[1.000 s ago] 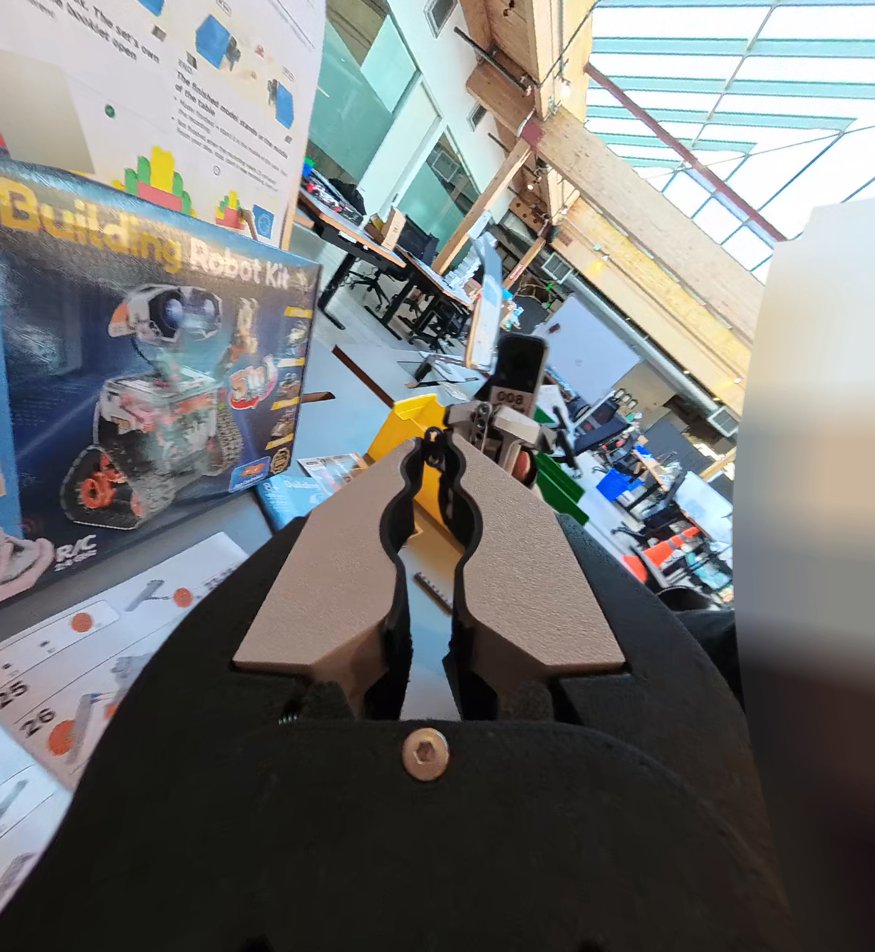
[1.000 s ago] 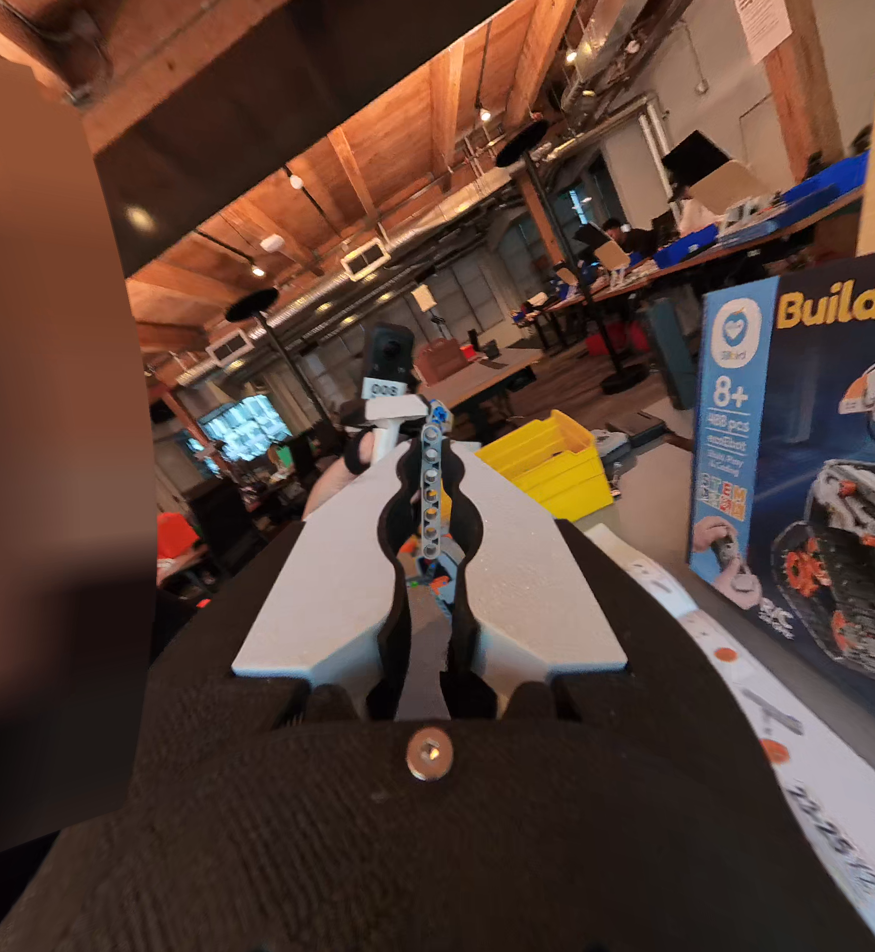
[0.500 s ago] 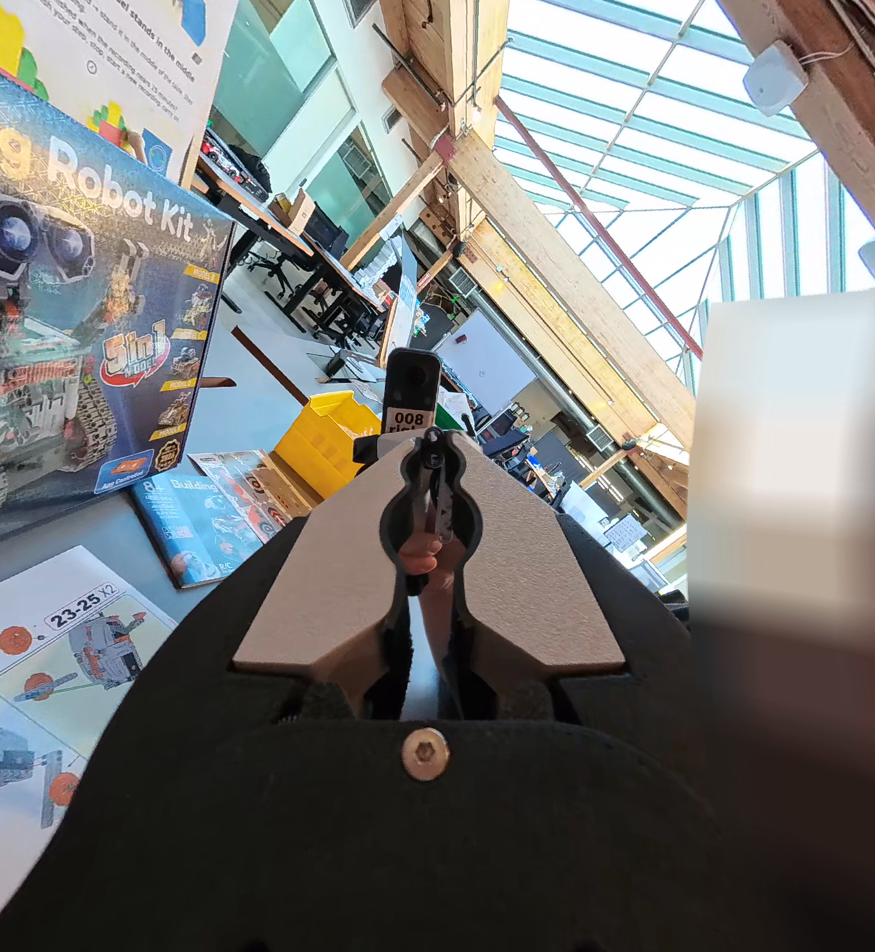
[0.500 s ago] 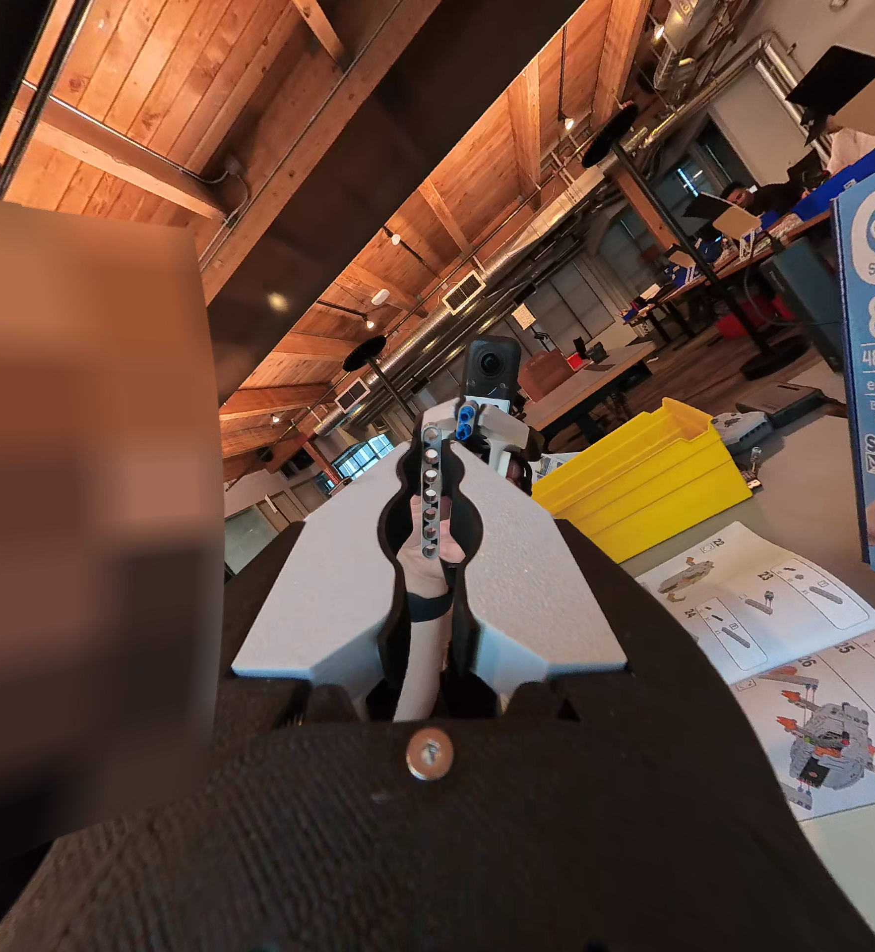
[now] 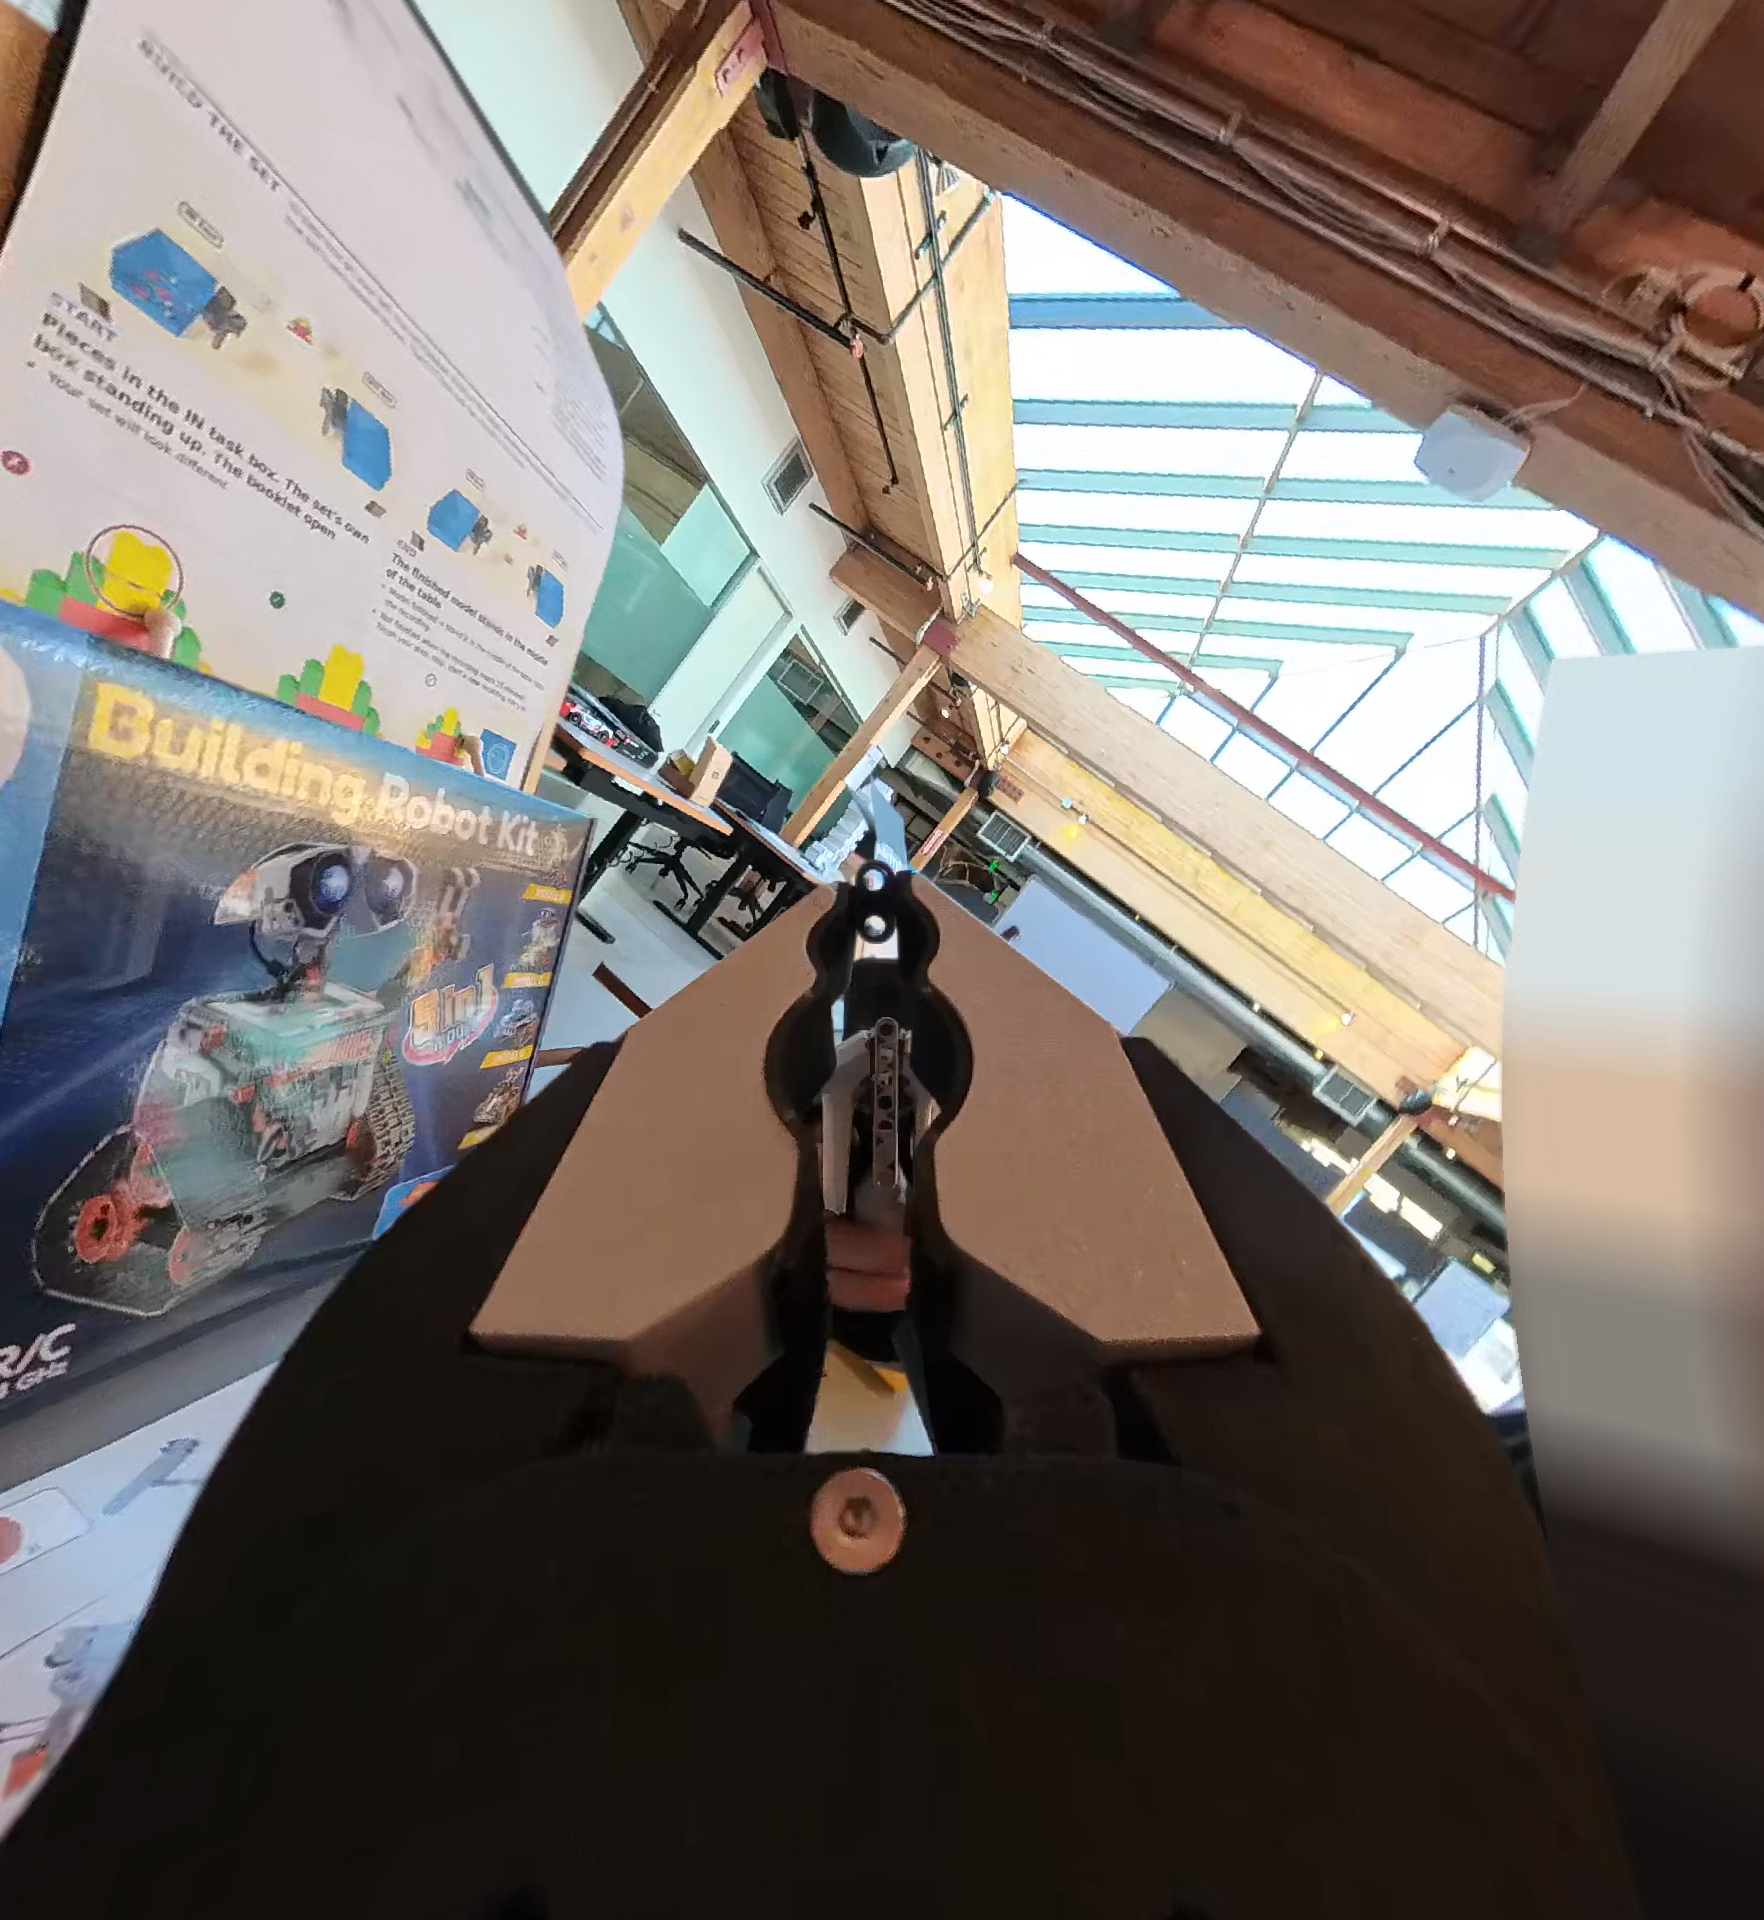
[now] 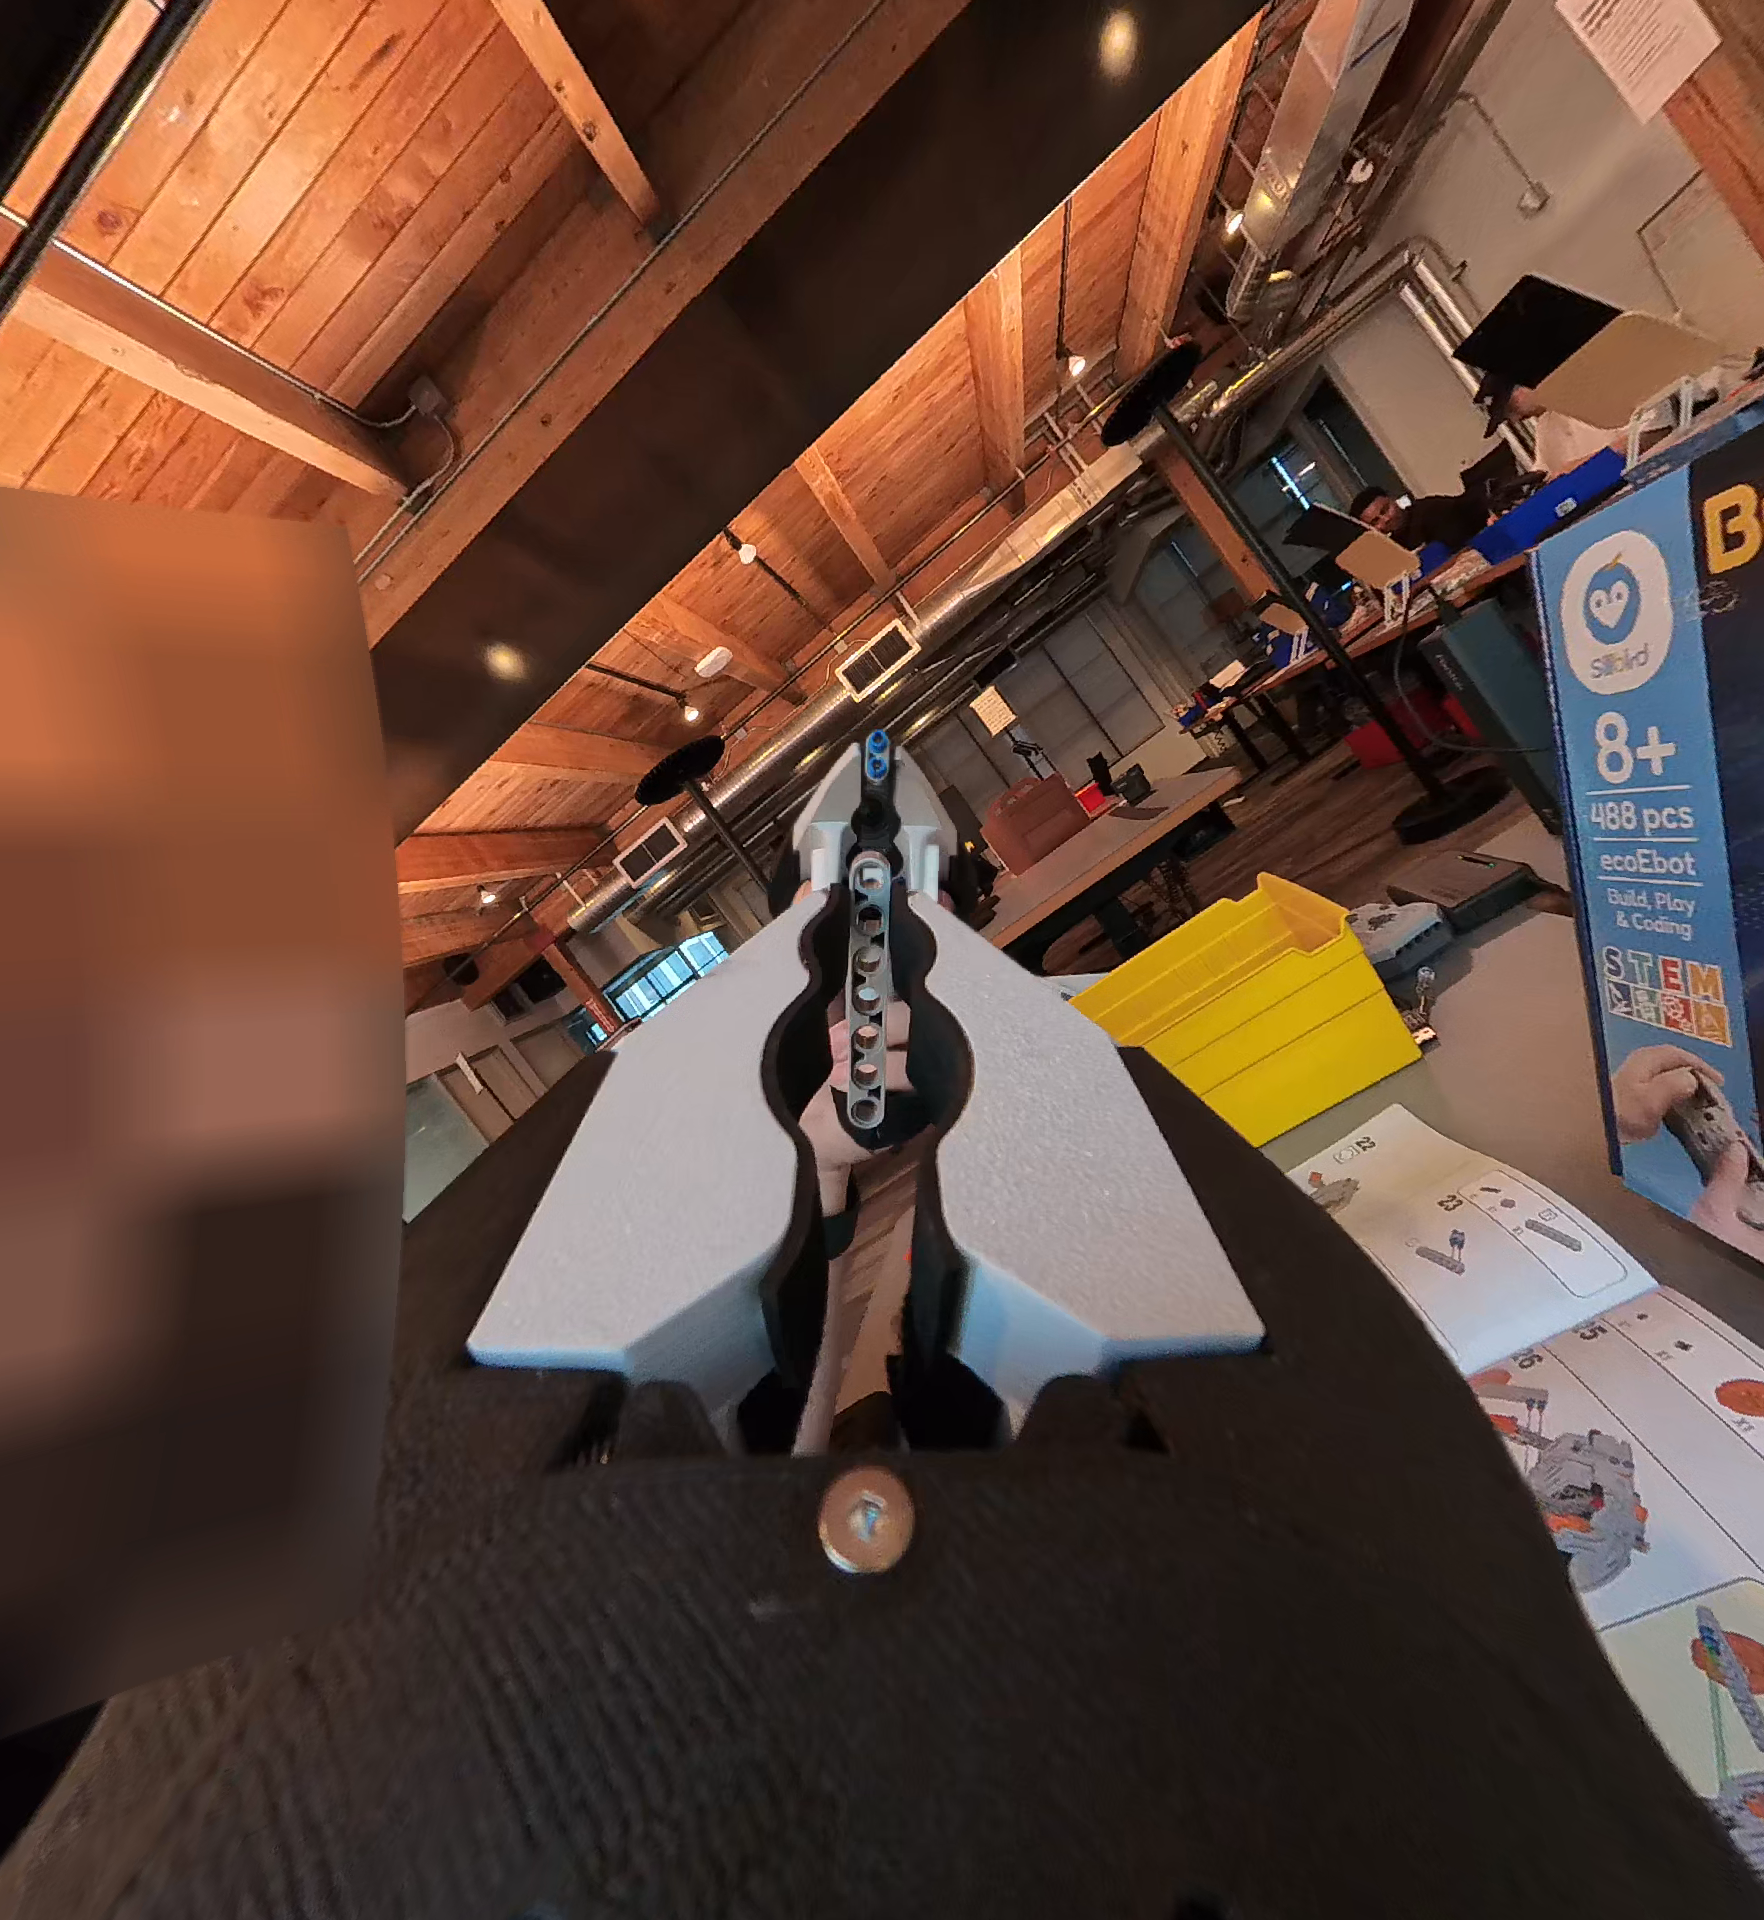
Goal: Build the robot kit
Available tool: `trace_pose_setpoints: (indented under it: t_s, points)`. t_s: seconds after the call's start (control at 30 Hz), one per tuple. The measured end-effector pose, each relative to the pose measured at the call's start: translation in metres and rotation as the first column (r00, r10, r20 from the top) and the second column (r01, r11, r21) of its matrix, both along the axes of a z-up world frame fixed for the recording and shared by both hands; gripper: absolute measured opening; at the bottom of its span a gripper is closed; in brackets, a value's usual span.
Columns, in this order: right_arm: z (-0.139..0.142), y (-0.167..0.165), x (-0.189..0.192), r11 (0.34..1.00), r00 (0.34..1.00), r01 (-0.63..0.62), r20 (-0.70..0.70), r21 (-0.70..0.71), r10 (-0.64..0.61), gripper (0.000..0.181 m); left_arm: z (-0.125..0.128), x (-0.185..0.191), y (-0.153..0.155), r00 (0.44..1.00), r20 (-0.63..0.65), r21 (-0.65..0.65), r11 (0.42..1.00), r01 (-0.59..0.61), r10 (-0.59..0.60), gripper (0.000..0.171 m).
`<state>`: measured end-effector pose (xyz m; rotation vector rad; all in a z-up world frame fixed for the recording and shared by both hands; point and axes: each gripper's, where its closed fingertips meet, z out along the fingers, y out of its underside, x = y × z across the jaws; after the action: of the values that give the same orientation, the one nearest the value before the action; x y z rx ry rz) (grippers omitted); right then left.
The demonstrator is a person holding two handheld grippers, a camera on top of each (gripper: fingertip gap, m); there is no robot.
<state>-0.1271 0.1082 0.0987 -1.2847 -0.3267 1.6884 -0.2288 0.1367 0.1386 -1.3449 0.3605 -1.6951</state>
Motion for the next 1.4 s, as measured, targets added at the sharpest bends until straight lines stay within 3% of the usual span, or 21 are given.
trace_pose_setpoints:
  t_s: [0.17, 0.47, 1.27, 1.4]
  points:
    - [-0.004, 0.011, 0.013, 0.995, 0.994, 0.101, 0.039, -0.002, -0.101, 0.005, -0.021, 0.01, 0.016, 0.999, 0.044, -0.13, 0.991, 0.006, 0.0, 0.005]
    - [-0.003, 0.018, 0.028, 0.983, 0.982, 0.181, 0.056, 0.017, -0.182, 0.005, -0.024, 0.003, 0.022, 0.999, 0.004, -0.118, 0.992, -0.05, 0.051, 0.005]
    - [-0.016, 0.015, 0.009, 0.994, 0.989, 0.11, 0.105, -0.006, -0.109, 0.005, -0.02, -0.011, 0.026, 0.993, -0.016, -0.091, 0.989, -0.114, 0.113, 0.005]
    - [-0.009, 0.021, 0.025, 0.985, 0.984, 0.171, 0.039, -0.003, -0.171, 0.005, -0.021, -0.004, 0.025, 0.994, -0.012, -0.09, 0.99, -0.11, 0.11, 0.005]
